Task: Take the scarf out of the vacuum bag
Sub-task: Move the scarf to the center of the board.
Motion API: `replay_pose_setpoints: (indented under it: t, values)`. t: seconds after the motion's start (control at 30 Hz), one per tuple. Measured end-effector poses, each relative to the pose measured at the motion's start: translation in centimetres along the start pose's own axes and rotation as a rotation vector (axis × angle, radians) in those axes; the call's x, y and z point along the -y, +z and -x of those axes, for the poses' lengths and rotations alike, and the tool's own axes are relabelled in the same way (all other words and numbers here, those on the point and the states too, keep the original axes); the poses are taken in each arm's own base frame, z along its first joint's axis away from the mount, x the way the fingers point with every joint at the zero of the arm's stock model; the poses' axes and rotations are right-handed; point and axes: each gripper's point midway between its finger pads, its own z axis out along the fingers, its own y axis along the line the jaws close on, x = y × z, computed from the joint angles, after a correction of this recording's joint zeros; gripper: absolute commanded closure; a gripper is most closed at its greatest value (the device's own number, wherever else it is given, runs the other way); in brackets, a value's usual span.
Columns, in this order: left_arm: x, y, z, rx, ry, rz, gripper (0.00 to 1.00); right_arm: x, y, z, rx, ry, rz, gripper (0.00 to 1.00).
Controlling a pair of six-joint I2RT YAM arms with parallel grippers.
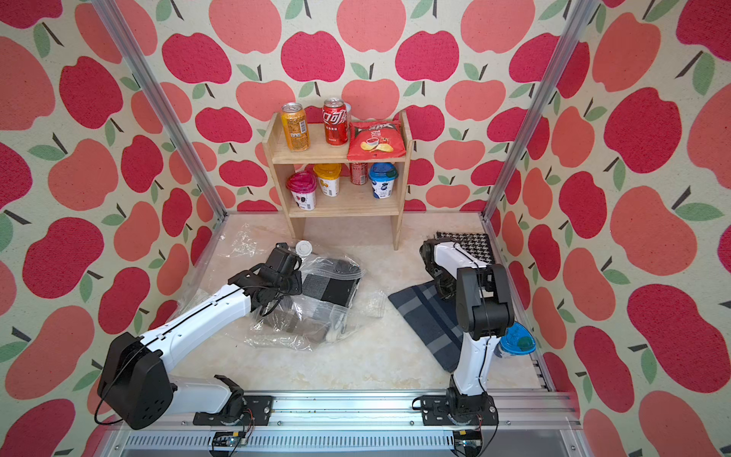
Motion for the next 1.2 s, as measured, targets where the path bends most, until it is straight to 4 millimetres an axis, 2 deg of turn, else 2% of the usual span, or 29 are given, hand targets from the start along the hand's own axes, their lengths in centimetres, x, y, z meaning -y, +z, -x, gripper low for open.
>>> replay_pose_setpoints:
  t: [0.27,0.43,0.57,0.8,1.07,1.2]
  values:
    - [0.1,0.0,0.0,-0.002,0.000,-0.003,1.00,-0.9,-0.5,5.5,0.223,-0.119,-0.042,1.00]
    - [0.1,0.0,0.0,-0.002,0.000,-0.003,1.00,-2.0,-0.1,7.6,0.322,-0.205,-0.040,1.00]
    - [0.1,0.0,0.0,-0.002,0.000,-0.004,1.00,-2.9,-0.5,9.0,0.435,-0.262,-0.038,1.00]
    - [0.1,0.0,0.0,-0.002,0.000,-0.004,1.00,-4.9,-1.6,10.2,0.604,-0.338,-0.040,1.00]
    - [0.1,0.0,0.0,-0.002,0.000,-0.004,1.00,-5.5,-2.4,8.7,0.728,-0.399,-0.051,1.00]
    - [0.1,0.0,-0.1,-0.004,0.000,-0.006,1.00,-5.2,-2.9,8.5,0.768,-0.417,-0.039,1.00]
